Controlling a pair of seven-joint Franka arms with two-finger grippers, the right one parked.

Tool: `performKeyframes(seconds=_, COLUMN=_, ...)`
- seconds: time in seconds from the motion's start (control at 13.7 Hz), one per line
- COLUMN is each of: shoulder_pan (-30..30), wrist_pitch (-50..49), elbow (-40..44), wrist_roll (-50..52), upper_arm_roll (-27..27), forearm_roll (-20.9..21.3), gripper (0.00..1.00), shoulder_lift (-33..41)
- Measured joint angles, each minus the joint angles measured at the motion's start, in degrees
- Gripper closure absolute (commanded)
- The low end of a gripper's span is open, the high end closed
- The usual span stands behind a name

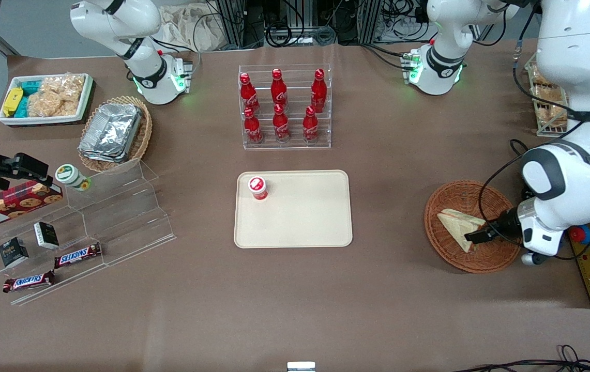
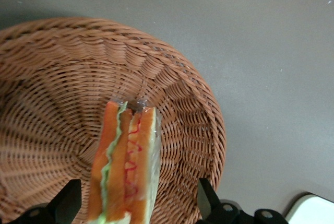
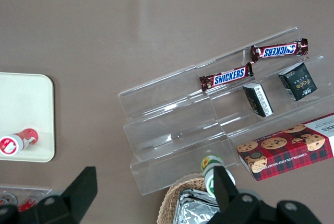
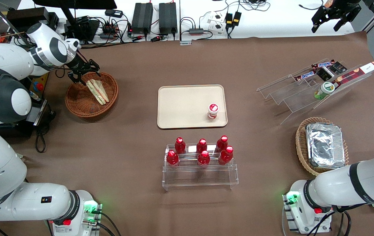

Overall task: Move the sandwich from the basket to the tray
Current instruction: 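Close the left gripper on the wrapped sandwich's edge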

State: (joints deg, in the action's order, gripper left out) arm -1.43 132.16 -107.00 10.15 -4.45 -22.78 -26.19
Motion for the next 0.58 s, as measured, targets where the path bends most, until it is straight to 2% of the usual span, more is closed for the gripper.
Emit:
performKeyframes(seconds=0.07, shoulder_pan=-0.3, wrist_pitch=0.3, elbow=0.0, wrist_roll=0.0, upper_arm_roll=0.0, forearm_roll=0.0, gripper=0.10, shoulder_lift=-0.6)
performKeyframes(seconds=0.29, shoulder_pan=-0.5, wrist_pitch=0.6, elbow=0.0, wrist_roll=0.0, upper_arm_roll=-0.1, forearm_roll=0.0, gripper=0.60, shoulder_lift=-1.3)
performKeyframes(seconds=0.44, shoulder_pan=-0.5, wrist_pitch=0.6, elbow=0.1, wrist_roll=-0.4, upper_arm_roll=-0.1, forearm_roll=0.1, gripper=0.86, shoulder_lift=-1.3)
performKeyframes(seconds=0.51, shoulder_pan=-0.5, wrist_pitch=0.6, elbow=0.1, wrist_roll=-0.6, upper_arm_roll=-0.1, forearm_roll=0.2, gripper=0.91, shoulder_lift=-1.3)
performKeyframes(seconds=0.58, shoulder_pan=-0.5, wrist_pitch=0.5, elbow=0.2, wrist_roll=-0.9, upper_arm_roll=-0.1, forearm_roll=0.6, gripper=0.91, shoulder_lift=-1.1)
